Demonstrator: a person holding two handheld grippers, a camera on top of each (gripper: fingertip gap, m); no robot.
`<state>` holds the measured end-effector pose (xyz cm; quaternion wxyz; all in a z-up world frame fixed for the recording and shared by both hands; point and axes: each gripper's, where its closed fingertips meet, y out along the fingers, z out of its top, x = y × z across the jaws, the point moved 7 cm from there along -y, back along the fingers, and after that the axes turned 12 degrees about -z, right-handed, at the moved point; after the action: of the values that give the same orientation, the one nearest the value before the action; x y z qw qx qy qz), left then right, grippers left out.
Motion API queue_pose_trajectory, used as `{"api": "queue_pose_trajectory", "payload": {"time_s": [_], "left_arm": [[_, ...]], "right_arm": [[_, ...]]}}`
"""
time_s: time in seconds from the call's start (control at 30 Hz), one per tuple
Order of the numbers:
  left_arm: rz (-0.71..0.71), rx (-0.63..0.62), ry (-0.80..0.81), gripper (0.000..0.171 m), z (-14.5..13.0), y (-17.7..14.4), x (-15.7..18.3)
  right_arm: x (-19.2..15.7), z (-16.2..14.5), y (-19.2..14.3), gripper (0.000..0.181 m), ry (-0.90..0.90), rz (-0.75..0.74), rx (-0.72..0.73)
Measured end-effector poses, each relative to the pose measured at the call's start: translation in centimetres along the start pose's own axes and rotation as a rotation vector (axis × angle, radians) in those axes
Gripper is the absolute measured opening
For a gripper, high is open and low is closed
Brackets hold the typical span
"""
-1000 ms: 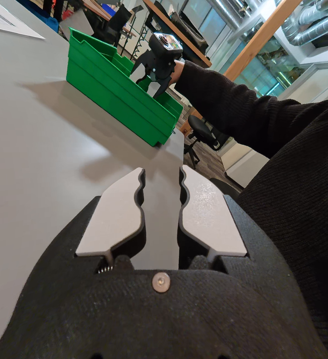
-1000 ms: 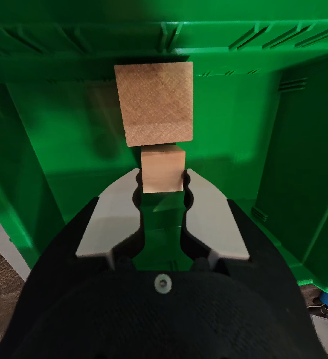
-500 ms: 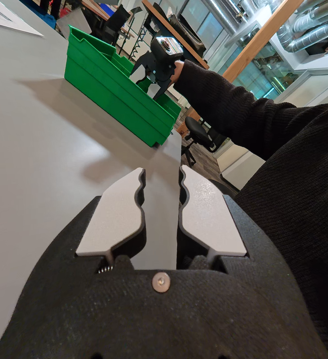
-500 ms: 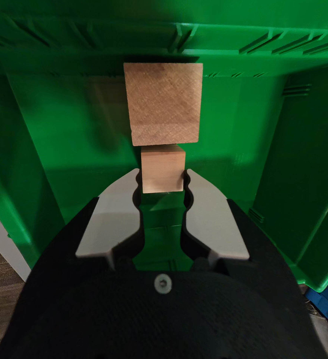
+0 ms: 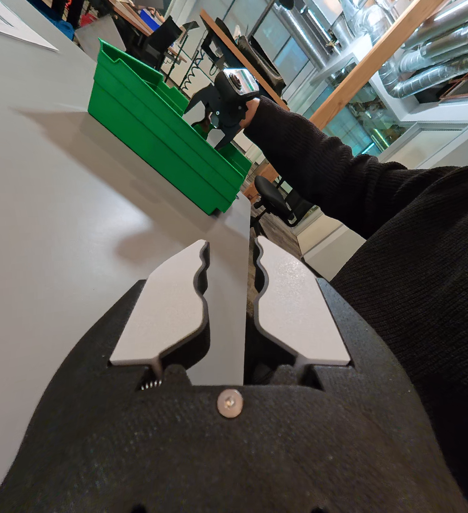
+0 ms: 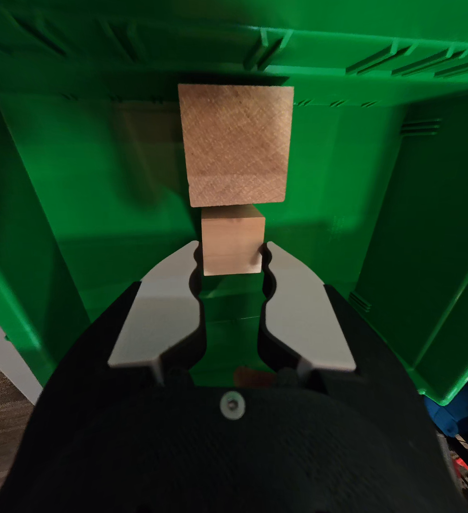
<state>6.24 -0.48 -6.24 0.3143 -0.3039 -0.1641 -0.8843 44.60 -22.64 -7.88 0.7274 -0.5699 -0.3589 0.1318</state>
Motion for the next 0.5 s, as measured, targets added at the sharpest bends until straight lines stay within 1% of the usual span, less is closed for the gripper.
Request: {"api": "queue_pose_trajectory", "payload": {"time_s": [0.27, 0.5], "left_arm": [[-0.016, 0.047, -0.026, 0.028, 0.3, -0.29, -0.11], [-0.023, 0.073, -0.038, 0.026, 0.54, -0.52, -0.16]], "right_arm": [[0.29, 0.16, -0.25, 0.042, -0.005, -0.017, 0.008], [0.1, 0.26, -0.19, 0.05, 0.006, 0.002, -0.004]]}}
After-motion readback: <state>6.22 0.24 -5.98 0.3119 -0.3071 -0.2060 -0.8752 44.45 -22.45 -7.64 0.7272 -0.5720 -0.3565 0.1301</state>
